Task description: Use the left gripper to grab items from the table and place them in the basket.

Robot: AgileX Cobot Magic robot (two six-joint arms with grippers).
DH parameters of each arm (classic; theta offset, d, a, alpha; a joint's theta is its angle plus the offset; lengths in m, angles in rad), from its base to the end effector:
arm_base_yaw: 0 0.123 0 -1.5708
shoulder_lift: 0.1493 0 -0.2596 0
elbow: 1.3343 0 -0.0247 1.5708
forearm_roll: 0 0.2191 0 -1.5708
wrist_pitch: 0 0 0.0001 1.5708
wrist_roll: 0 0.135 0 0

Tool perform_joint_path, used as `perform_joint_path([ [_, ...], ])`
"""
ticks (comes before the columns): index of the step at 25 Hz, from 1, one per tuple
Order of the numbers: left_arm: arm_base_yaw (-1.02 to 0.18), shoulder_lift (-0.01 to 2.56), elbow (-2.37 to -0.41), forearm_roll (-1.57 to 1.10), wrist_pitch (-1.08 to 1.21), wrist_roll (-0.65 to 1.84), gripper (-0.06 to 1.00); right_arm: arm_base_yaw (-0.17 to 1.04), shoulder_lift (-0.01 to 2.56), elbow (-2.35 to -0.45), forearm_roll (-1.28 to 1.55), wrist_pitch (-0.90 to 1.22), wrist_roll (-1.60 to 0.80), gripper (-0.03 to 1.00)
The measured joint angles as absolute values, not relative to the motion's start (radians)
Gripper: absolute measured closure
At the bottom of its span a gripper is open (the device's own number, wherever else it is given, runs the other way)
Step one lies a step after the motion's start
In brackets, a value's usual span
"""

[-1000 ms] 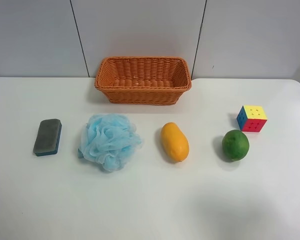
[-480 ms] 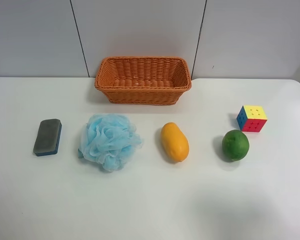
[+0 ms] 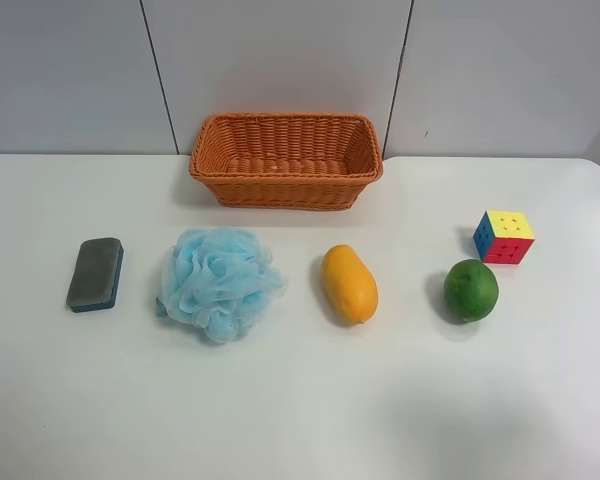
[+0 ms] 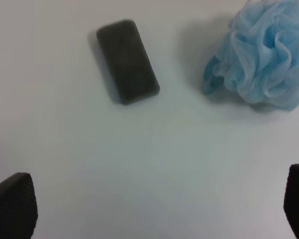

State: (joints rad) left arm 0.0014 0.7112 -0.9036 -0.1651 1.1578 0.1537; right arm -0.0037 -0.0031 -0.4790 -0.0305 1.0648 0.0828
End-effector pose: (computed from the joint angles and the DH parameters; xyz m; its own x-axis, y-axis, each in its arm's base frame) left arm 0.1202 -0.0202 0.3017 -0.7552 0.0848 -0.6500 0.1615 0.9851 -0.0592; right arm 0.0331 -0.0037 0.2355 -0.4724 0.0697 -0.8787 0.0594 0.9971 0.0471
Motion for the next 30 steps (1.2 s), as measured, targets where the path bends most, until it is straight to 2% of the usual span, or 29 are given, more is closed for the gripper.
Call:
perform_joint_path([
  [5, -0.043, 0.993, -1.062, -0.168, 1.196, 0.114, -0.05, -0.004, -0.003, -0.479, -0.031, 1.065, 0.083, -0.02],
  [16, -0.401, 1.359, -1.137, -0.049, 1.074, -0.257, -0.05, -0.004, -0.003, -0.479, -0.031, 1.065, 0.083, -0.02],
  [21, -0.518, 1.524, -1.137, -0.052, 0.962, -0.355, -0.05, -0.004, -0.003, -0.479, -0.031, 1.065, 0.083, -0.02],
  [30, -0.577, 1.757, -1.137, -0.093, 0.751, -0.376, -0.05, -0.004, -0.003, -0.479, -0.031, 1.065, 0.083, -0.02],
])
